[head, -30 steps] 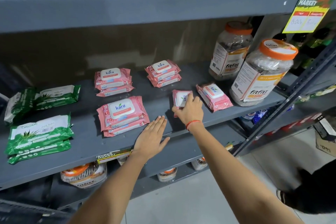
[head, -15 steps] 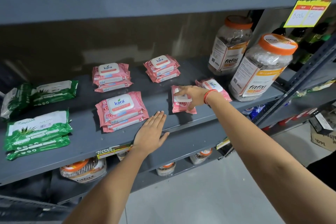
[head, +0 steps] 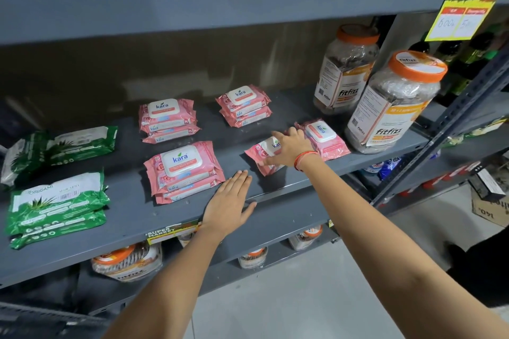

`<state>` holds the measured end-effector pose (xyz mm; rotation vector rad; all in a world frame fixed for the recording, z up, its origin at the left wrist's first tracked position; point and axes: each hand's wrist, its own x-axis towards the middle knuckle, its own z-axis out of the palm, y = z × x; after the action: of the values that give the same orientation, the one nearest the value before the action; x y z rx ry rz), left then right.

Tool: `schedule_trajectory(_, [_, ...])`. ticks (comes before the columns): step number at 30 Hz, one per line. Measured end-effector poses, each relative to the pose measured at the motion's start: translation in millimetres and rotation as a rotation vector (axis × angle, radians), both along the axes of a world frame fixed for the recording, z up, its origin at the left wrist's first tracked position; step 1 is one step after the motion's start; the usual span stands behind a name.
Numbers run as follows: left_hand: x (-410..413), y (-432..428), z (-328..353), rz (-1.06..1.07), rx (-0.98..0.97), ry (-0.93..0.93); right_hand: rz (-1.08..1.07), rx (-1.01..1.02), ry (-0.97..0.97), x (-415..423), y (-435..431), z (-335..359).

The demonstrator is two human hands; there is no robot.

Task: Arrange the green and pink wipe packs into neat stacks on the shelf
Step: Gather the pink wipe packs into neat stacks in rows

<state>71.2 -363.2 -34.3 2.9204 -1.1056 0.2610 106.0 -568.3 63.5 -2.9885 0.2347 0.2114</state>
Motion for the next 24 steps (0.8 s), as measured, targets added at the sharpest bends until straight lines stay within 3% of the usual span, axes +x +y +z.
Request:
schedule_trajectory(7, [-0.5, -1.1, 0.1, 0.015, 0.002, 0.007, -0.015, 0.194, -0.032, -7.1, -8.1, -13.5])
schedule_trajectory(14, [-0.2, -1.0, -1.0, 0.016, 0.007, -0.005, -0.046, 0.223, -0.023, -7.8, -6.7, -12.5])
schedule_trajectory(17, [0.9, -0.7, -2.1, 0.014, 0.014, -0.014, -0.117, 0.334, -0.124, -4.2, -21.2, -2.6])
schedule_trajectory(21, [1.0, -0.8, -0.4, 0.029, 0.027, -0.009, -0.354, 0.134, -0.272, -1.1, -52.6, 8.2])
schedule_trajectory(24, [0.9, -0.5, -1.9, 0.013, 0.012, -0.018, -0.489, 0.1, -0.121, 0.0, -73.2, 3.5])
